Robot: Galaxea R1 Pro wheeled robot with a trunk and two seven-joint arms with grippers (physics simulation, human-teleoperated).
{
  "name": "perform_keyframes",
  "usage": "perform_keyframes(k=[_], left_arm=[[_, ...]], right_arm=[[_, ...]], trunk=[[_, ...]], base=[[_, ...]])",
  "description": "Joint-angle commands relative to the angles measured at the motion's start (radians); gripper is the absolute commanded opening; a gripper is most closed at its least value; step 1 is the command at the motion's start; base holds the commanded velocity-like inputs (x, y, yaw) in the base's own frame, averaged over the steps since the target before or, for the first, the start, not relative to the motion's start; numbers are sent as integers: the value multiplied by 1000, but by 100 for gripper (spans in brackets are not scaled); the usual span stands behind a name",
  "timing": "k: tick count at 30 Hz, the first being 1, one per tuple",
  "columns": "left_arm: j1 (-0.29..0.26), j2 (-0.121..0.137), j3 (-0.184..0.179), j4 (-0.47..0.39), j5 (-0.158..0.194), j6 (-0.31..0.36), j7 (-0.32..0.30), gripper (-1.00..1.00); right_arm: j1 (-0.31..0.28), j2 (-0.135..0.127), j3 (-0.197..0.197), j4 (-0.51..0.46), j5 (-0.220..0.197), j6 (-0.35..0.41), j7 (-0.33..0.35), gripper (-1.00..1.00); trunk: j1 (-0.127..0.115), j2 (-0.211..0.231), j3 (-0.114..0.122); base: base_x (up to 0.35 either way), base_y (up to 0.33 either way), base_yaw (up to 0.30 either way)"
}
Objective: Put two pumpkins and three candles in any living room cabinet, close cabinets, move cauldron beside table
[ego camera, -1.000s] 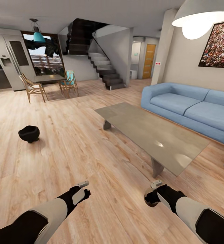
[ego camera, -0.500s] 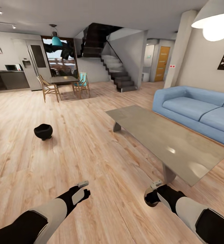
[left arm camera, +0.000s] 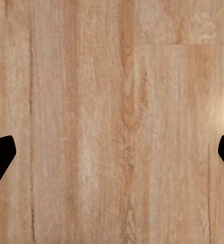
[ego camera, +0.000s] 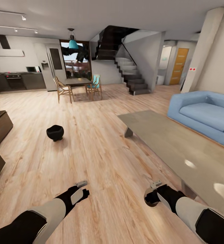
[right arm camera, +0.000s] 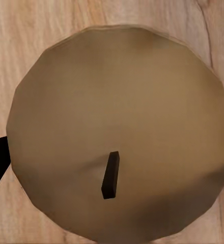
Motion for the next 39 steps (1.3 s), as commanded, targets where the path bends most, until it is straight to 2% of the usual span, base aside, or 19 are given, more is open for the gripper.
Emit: perform_keyframes(k=[1,9,19,28,31,34,39], left_arm=[[0,0,-8,-2,7,5,6,100],[0,1,-7,-2,7,6,6,100],[0,0,-8,-2,7,5,6,100],[0,-3,-8,-3,7,5,6,100],[0,-6,-8,-3,6,-18,6,100],[0,-10,-9,-2,5,-83,5,100],[0,-9,-8,-2,5,-97,5,100]], right_arm=[[0,-1,5,-3,-2,5,2,-100],[0,-1,5,-3,-2,5,2,-100],[0,-1,5,-3,-3,5,2,-100],[0,-1,5,-3,-2,4,0,-100],[0,-1,5,-3,-1,4,0,-100],[0,-1,5,-3,-1,4,0,-100],[0,-1,5,-3,-1,4,1,-100]], trunk=[[1,0,0],[1,0,8],[1,0,16],[1,0,27],[1,0,31],[1,0,35],[1,0,42]], base=[[335,0,237],[335,0,232],[307,0,108],[47,0,179],[1,0,187],[0,0,188],[0,0,194]])
